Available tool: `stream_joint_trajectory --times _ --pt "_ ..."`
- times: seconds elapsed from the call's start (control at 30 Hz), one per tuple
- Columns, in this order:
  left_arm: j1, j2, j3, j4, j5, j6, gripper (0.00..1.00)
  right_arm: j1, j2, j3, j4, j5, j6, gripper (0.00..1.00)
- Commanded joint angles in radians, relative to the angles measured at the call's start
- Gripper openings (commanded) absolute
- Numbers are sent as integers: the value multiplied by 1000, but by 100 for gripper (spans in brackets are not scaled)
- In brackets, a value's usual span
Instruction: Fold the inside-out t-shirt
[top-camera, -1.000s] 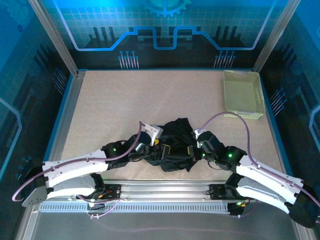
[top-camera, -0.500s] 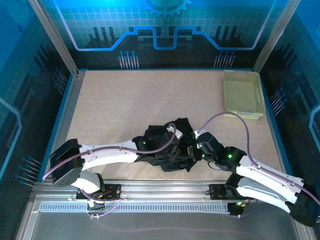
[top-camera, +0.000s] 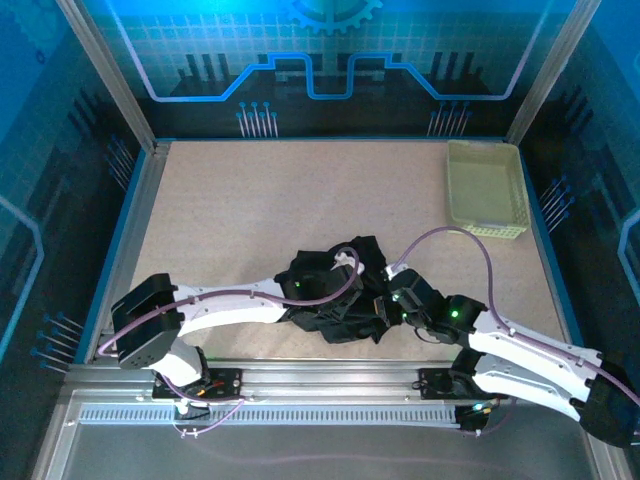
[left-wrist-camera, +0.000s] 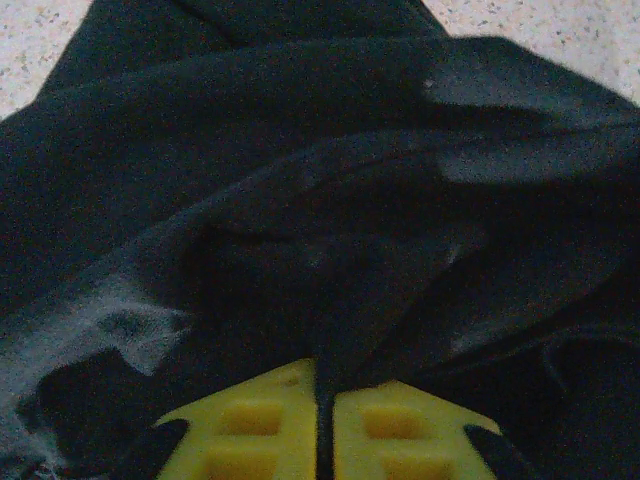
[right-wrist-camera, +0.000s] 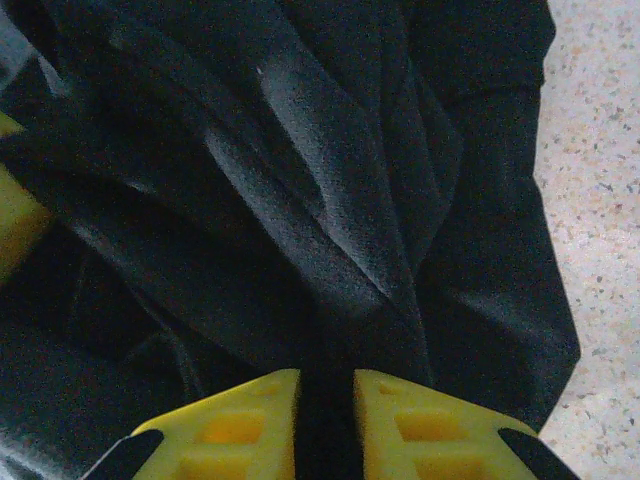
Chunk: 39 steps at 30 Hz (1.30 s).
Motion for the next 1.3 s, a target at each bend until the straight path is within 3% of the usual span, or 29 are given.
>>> stream_joint_trajectory --times 0.0,0.07,0.23,0.4,0.57,0.73,1.03,1.1,1.2,1.27 --pt "11 -32 10 30 -27 -14 3 27 10 -17 3 45 23 22" --pt "18 -58 1 60 4 -15 0 36 15 -15 1 57 23 23" --pt "21 -120 -2 118 85 -9 0 55 11 38 -33 90 -9 38" --pt "53 -209 -19 170 192 -39 0 61 -31 127 -88 134 -73 45" --pt "91 -297 -48 217 278 -71 0 63 -97 203 -75 104 -163 56" --pt "114 -335 -61 236 323 -89 0 64 -102 223 -10 15 -219 59" --pt "163 -379 -124 307 413 -135 0 63 24 242 68 3 -234 60" --pt "168 -391 -140 314 418 -132 0 63 57 252 59 36 -229 50" --pt "177 -399 -160 318 420 -125 0 63 75 273 55 33 -227 19" --pt "195 -396 -171 312 421 -125 0 61 64 282 61 1 -226 5"
